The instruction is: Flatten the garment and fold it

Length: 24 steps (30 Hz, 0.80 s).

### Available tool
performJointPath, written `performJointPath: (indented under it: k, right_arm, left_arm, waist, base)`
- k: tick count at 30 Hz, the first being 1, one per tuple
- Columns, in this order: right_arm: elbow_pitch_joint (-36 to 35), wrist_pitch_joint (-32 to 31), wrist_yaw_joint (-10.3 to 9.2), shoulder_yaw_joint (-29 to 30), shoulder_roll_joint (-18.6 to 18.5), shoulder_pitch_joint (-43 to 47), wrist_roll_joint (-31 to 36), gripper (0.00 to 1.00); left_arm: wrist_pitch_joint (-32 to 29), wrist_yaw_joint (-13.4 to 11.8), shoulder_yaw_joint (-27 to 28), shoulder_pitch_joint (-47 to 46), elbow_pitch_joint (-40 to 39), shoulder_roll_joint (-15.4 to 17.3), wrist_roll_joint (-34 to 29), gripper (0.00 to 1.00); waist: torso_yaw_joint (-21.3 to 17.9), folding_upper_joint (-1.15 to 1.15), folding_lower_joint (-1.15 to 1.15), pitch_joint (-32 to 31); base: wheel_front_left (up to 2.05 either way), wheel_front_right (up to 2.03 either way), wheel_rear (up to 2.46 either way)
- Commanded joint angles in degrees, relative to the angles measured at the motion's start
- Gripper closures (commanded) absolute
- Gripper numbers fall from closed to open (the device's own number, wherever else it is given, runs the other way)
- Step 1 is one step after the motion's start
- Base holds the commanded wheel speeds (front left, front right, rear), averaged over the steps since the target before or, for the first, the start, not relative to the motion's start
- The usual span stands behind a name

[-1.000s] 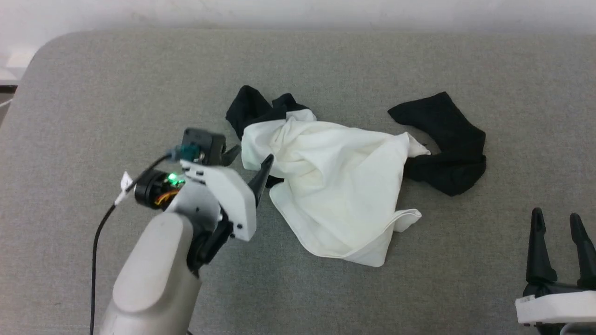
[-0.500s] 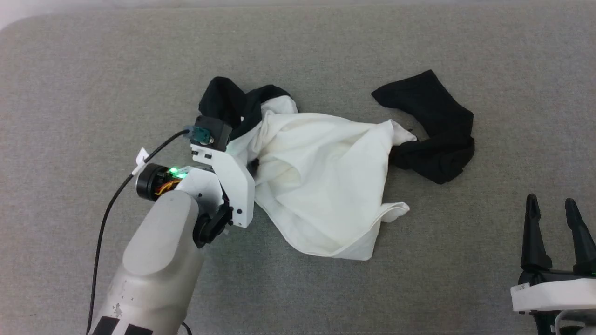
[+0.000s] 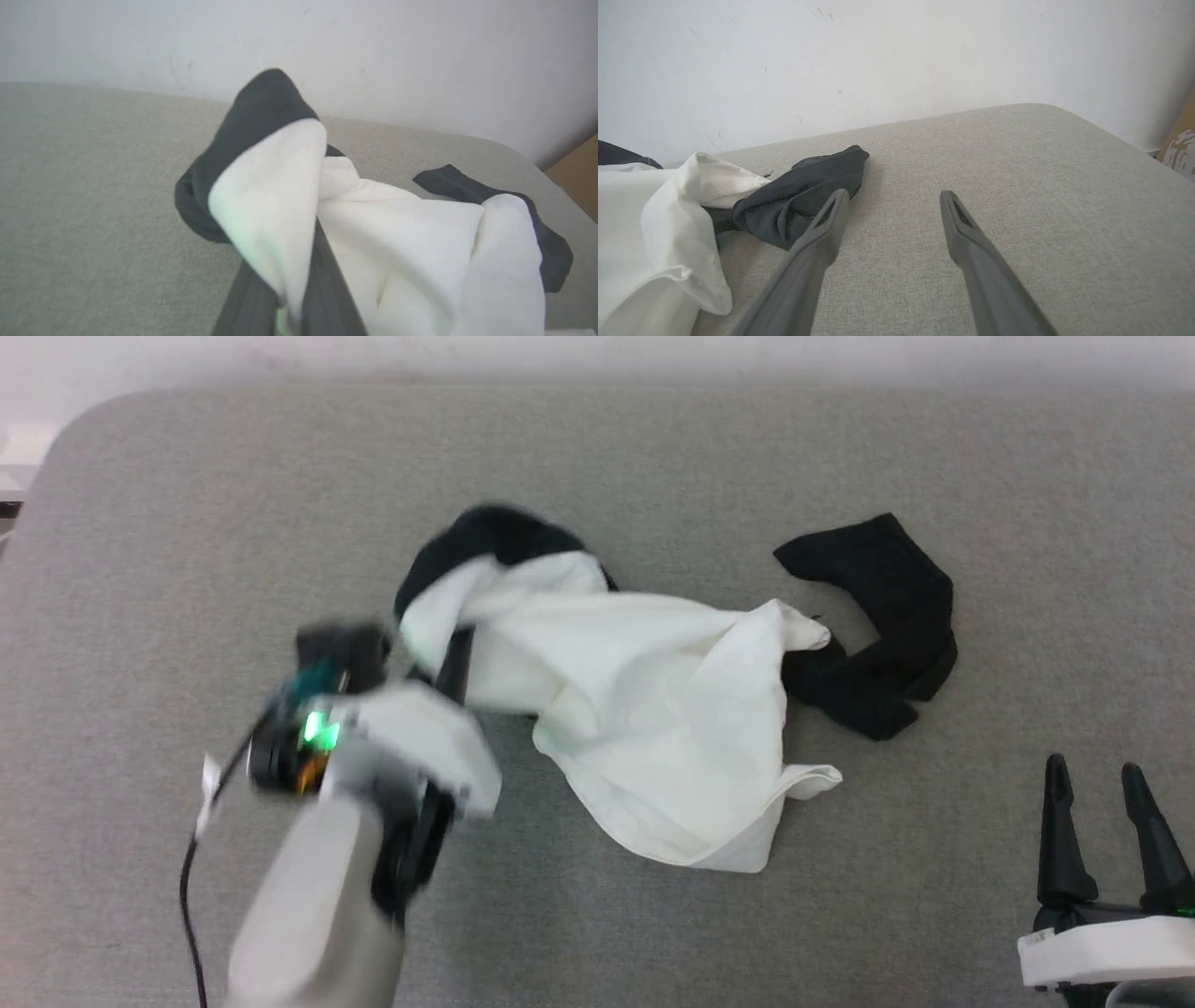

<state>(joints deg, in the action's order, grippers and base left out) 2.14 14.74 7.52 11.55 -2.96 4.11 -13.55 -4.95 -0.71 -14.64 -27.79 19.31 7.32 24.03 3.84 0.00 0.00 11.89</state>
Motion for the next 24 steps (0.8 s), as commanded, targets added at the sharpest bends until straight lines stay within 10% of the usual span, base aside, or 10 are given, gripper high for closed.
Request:
performJointPath:
  k: [1, 13, 15, 24]
  right_arm:
    - [0.2, 0.3, -0.03, -0.3, 0.1, 0.4, 0.2, 0.0]
    - [1.4, 0.3, -0.03, -0.6, 0.1, 0.8, 0.8, 0.0]
    - [1.6, 0.3, -0.03, -0.8, 0.1, 0.5, 0.8, 0.0]
    - [2.6, 0.3, -0.03, -0.8, 0.1, -0.1, 0.2, 0.0]
  left_arm:
    - [0.3, -2.4, 1.2, 6.5, -3.3, 0.0, 0.8, 1.0]
    - [-5.2, -12.0, 4.6, 34.3, -16.0, -1.0, 6.0, 1.0]
    - [-4.2, -12.3, 5.0, 33.7, -16.8, -1.2, 6.0, 0.0]
    - [-10.6, -8.2, 6.6, 28.7, -34.7, 3.1, 10.7, 0.0]
  waist:
    - [1.2, 0.0, 0.0, -1.2]
    - [3.8, 0.0, 0.0, -1.4]
    - [4.1, 0.0, 0.0, -1.5]
    - [4.1, 0.0, 0.0, -2.1]
  base:
    - [0.0, 0.0, 0.0]
    - [0.0, 0.0, 0.0]
    - [0.0, 0.0, 0.0]
    - [0.0, 0.0, 0.0]
